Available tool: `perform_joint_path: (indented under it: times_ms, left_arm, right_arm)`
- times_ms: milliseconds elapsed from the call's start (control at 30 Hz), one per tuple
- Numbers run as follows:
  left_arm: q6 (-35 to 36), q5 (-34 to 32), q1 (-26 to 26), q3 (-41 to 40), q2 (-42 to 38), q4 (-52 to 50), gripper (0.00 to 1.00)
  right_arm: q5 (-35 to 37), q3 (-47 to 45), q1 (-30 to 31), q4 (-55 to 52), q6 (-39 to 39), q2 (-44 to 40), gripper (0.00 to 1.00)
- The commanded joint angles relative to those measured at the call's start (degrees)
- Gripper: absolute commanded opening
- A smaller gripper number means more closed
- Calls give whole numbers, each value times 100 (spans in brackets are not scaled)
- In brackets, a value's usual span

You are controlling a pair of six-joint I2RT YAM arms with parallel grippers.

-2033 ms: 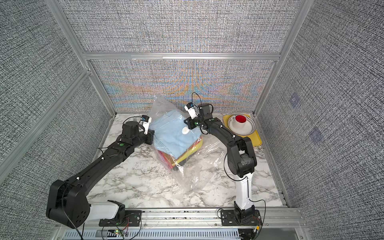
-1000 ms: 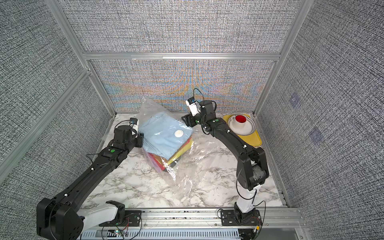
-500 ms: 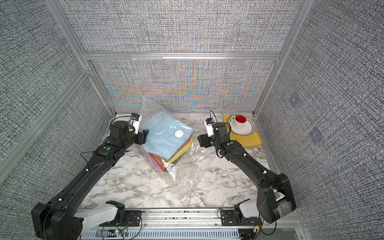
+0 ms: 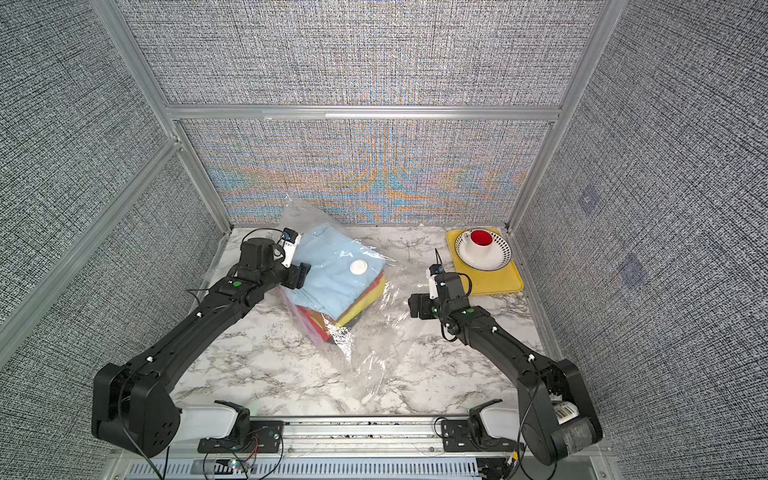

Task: Take the trousers out of the vacuum bag
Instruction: Adjust the vacuum bag at the center of the board.

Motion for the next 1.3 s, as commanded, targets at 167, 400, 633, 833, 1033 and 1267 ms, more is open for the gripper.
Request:
perform_joint_path:
  times_ms: [167, 400, 633, 833, 1033, 1267]
  left_arm:
    - [162, -806, 245, 544, 624, 153, 80]
    - [-70, -667, 527, 549, 939, 136, 79]
    - [-213, -407, 608, 480, 1048, 193, 51]
    - [-361, -525, 756, 526, 1067, 159, 4]
    - [-548, -766, 988, 552, 973, 162, 0]
    - [-556, -1057, 1116, 552, 771, 131, 0]
  right_arm:
    - [-360, -212, -80, 640, 245, 414, 93]
    - [-745, -273, -87, 1139, 357, 734, 93]
    - [-1108, -185, -79, 1583, 361, 1132, 92]
    - [-1629, -80, -66, 1949, 521, 1405, 61]
    - [-1900, 342, 336, 1909, 327, 1574, 12]
    - [-1899, 1158, 819, 1791, 296, 1978, 0]
